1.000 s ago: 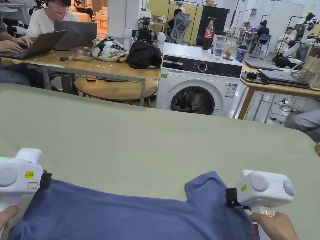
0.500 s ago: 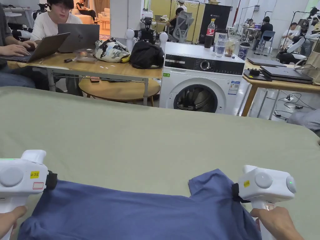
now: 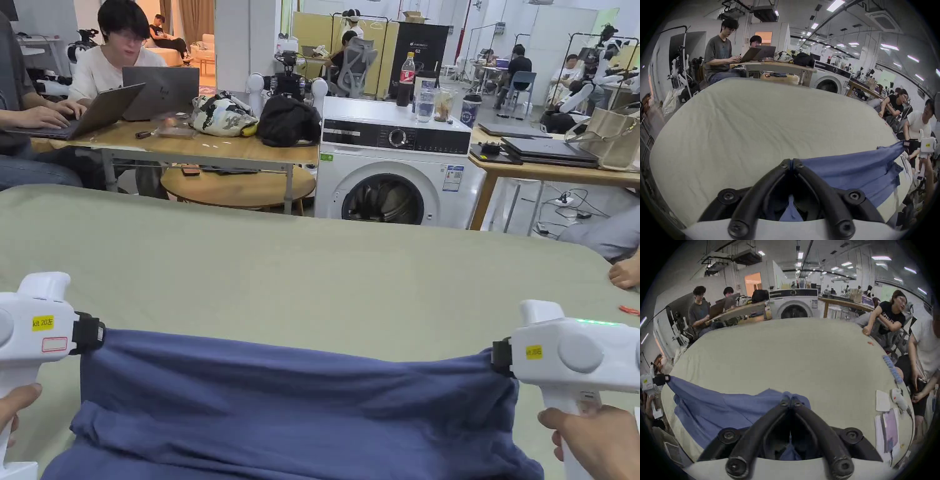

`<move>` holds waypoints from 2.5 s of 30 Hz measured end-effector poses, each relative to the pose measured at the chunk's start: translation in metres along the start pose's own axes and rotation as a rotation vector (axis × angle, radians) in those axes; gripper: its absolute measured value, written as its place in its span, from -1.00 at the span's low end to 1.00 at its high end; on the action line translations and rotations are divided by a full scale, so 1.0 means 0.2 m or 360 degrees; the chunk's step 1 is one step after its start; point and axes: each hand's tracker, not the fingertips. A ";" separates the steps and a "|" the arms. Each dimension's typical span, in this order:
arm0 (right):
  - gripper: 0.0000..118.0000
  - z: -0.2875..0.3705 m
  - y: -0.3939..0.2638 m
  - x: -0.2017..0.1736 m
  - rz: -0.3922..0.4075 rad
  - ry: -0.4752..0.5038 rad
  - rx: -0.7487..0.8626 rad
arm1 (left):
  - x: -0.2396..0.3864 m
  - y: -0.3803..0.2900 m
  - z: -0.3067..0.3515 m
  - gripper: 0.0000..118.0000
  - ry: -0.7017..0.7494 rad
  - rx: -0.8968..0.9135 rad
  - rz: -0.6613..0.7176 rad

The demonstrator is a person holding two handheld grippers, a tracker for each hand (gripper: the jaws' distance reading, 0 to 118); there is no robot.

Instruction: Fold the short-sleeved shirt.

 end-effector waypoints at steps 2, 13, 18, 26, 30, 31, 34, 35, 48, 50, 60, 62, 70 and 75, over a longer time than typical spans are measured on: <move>-1.00 0.10 -0.05 0.00 0.0015 -0.0009 0.0012 | -0.01 -0.03 0.07 -1.00 -0.0021 0.0017 0.0006; -1.00 0.20 -0.51 -0.03 0.0177 -0.0108 -0.0300 | -0.07 -0.37 0.05 -1.00 -0.0034 -0.0360 -0.0088; -1.00 0.05 -0.68 -0.02 0.0201 -0.0159 -0.0447 | -0.09 -0.56 -0.10 -1.00 0.0020 -0.0548 -0.0120; -1.00 -0.03 -0.74 -0.05 0.0193 -0.0190 -0.0473 | -0.07 -0.57 -0.10 -1.00 0.0037 -0.0485 -0.0095; -0.36 0.06 -0.69 -0.11 0.0176 -0.0271 -0.0417 | -0.02 -0.54 -0.01 -0.29 0.0083 -0.0341 0.0000; -0.14 0.10 -0.67 -0.13 0.0187 -0.0284 -0.0376 | 0.01 -0.52 0.02 -0.22 0.0104 -0.0273 -0.0001; -0.08 0.20 -0.58 -0.18 0.0214 -0.0307 -0.0185 | 0.10 -0.50 0.12 -0.22 0.0056 -0.0027 -0.0033; -0.08 0.22 -0.55 -0.21 0.0205 -0.0315 -0.0145 | 0.13 -0.49 0.14 -0.22 0.0052 0.0036 -0.0039; -0.35 0.21 -0.51 -0.62 0.0112 -0.0170 0.0890 | 0.55 -0.54 0.20 -0.24 0.0092 0.0739 -0.0222; -0.91 0.22 -0.51 -0.70 0.0107 -0.0203 0.0966 | 0.59 -0.56 0.22 -0.66 0.0116 0.0846 -0.0265; -1.00 0.24 -0.45 -0.85 0.0013 -0.0117 0.1026 | 0.50 -0.52 0.26 -1.00 0.0267 0.0766 -0.0206; -1.00 0.23 -0.44 -0.85 0.0019 -0.0119 0.1011 | 0.38 -0.46 0.25 -1.00 0.0175 0.0589 -0.0176; -1.00 0.14 -0.45 -0.86 0.0128 -0.0120 0.0901 | -0.14 -0.32 0.03 -0.69 -0.0191 -0.0184 0.0116; -1.00 0.08 -0.47 -0.88 0.0160 -0.0120 0.0852 | -0.45 -0.30 -0.09 -0.01 -0.0453 -0.0391 0.0408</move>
